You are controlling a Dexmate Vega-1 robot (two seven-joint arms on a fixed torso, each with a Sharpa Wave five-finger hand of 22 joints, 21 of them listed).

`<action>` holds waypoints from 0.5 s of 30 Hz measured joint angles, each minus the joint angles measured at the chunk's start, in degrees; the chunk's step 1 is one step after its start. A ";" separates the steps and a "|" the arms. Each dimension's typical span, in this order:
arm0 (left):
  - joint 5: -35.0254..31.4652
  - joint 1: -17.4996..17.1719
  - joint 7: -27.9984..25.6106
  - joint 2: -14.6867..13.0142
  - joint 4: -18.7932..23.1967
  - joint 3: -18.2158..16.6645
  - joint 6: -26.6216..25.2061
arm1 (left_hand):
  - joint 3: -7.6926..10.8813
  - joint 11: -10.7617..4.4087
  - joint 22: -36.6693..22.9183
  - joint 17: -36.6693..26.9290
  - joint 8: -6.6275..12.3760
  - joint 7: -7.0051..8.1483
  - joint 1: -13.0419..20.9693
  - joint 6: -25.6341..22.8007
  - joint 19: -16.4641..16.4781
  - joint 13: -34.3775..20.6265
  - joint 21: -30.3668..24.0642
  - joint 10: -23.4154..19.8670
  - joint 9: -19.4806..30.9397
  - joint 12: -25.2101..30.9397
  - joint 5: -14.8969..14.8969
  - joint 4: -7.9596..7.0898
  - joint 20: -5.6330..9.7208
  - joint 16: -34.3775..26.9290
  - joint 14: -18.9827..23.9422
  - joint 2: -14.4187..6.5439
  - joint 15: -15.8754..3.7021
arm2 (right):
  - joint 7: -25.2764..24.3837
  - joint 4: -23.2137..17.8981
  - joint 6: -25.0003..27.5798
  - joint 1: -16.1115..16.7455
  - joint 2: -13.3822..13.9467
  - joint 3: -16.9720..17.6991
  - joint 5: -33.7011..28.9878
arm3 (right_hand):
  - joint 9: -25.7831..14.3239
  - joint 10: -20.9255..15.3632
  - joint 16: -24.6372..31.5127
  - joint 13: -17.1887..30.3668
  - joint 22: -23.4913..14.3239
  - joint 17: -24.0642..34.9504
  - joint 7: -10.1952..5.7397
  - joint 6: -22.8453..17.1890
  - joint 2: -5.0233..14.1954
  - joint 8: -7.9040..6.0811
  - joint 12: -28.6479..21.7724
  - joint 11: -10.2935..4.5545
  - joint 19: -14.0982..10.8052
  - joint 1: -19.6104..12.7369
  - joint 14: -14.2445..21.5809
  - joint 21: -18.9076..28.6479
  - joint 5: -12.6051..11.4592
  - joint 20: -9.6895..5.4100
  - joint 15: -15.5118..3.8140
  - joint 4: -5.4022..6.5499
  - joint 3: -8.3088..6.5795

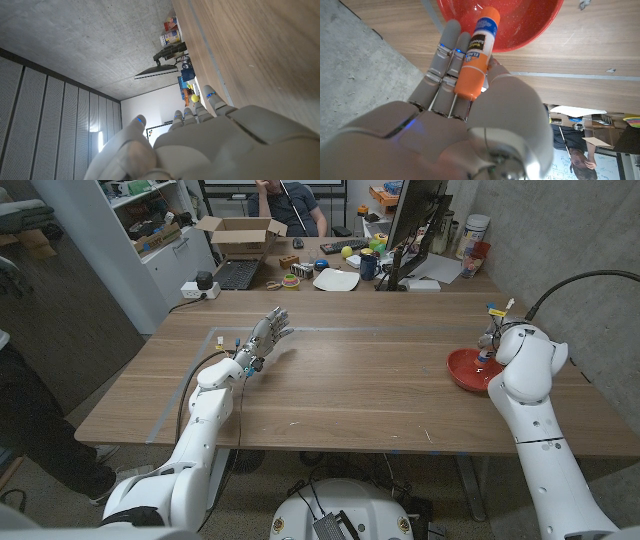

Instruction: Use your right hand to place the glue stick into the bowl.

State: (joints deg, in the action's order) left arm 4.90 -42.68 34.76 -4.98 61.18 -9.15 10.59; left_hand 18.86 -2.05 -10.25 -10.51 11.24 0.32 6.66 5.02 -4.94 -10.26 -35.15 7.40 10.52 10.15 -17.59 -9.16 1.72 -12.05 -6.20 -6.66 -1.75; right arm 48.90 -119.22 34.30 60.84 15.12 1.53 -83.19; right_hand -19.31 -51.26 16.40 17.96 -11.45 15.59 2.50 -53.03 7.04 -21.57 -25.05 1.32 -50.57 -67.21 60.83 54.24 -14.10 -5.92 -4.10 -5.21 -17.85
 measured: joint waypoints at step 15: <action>0.44 -0.78 -0.58 -0.24 1.30 0.40 -0.46 | 0.00 0.00 0.00 0.00 0.00 0.00 0.00 0.00 0.33 0.00 0.22 0.00 0.00 0.00 0.00 0.00 0.32 0.00 0.00 0.00 0.00 | 5.44 1.23 0.45 -1.21 0.09 1.51 3.40 | -0.25 -0.24 0.00 0.00 -0.01 0.00 0.00 0.00 0.00 0.29 0.10 0.25 -0.38 0.00 0.22 0.22 0.00 -0.23 -0.20 0.42 0.06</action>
State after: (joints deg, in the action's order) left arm 5.34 -43.46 34.18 -5.22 62.48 -8.75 10.13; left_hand 18.87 -2.05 -10.25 -10.51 11.24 0.32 6.66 5.01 -4.61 -10.26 -34.93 7.41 10.52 10.15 -17.59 -9.16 2.04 -12.06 -6.20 -6.66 -1.75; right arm 54.34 -117.99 34.75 59.63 15.21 3.04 -79.80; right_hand -19.56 -51.51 16.40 17.96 -11.45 15.59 2.50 -53.02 7.04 -21.28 -24.94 1.56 -50.95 -67.21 61.05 54.47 -14.10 -6.16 -4.31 -4.79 -17.79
